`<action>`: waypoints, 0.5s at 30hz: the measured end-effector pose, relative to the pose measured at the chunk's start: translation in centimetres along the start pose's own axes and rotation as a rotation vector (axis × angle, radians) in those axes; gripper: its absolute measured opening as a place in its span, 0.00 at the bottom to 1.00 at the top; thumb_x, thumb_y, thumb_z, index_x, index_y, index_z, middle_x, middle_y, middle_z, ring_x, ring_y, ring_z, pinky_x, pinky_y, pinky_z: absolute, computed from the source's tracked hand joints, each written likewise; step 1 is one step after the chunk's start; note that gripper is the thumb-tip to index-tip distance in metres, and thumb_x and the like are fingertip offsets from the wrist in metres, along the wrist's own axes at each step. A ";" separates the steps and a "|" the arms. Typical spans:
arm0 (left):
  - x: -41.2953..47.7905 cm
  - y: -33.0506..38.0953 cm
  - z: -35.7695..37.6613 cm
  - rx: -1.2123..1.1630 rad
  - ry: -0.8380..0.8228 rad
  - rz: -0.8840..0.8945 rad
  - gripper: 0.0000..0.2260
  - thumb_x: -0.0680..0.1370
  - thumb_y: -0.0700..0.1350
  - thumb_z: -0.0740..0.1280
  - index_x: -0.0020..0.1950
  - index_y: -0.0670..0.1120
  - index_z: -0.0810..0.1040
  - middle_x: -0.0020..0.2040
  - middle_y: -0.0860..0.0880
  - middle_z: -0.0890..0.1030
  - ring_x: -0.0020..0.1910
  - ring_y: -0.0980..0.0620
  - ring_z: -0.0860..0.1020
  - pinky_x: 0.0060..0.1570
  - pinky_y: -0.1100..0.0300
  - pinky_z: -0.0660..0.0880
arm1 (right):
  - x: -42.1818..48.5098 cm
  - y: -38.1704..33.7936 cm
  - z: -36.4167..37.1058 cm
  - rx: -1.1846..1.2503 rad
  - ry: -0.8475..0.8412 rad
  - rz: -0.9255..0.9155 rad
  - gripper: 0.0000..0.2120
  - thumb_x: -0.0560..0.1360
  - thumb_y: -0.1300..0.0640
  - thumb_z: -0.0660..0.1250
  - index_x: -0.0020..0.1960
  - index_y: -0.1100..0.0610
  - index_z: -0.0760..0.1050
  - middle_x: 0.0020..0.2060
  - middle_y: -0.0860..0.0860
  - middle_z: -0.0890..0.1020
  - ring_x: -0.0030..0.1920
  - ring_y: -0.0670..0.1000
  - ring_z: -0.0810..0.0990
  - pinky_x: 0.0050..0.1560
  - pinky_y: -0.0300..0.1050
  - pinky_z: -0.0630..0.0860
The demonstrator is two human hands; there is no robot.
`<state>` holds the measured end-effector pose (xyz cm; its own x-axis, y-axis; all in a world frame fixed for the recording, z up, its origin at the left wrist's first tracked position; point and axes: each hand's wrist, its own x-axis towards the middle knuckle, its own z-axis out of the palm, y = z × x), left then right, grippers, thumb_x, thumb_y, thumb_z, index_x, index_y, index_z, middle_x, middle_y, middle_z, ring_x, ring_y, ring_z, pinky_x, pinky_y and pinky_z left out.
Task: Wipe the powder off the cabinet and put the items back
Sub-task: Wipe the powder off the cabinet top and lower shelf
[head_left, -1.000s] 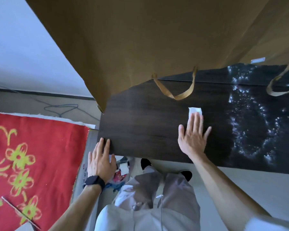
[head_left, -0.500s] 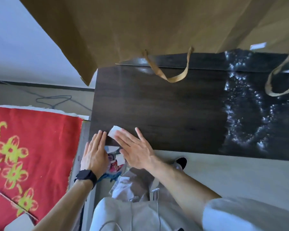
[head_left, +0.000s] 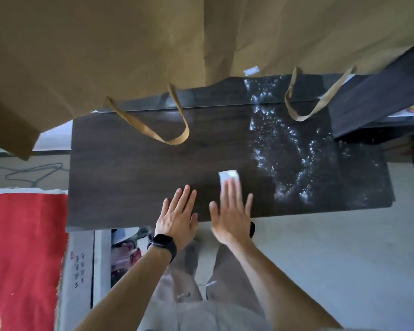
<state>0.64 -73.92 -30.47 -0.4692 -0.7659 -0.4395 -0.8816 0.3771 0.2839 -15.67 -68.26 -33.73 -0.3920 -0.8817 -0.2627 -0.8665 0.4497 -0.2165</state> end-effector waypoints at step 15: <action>1.1 5.9 0.9 -0.024 -0.024 -0.360 0.28 0.83 0.54 0.48 0.81 0.51 0.43 0.81 0.52 0.41 0.80 0.49 0.42 0.76 0.44 0.50 | 2.3 13.1 -4.4 -0.010 -0.028 -0.042 0.33 0.83 0.40 0.43 0.81 0.57 0.42 0.81 0.52 0.43 0.81 0.52 0.41 0.77 0.66 0.46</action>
<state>-5.16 -72.07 -30.05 -0.1302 -0.8349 -0.5348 -0.9892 0.0727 0.1273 -29.23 -64.99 -33.03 -0.3465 -0.8954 -0.2795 -0.8852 0.4108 -0.2185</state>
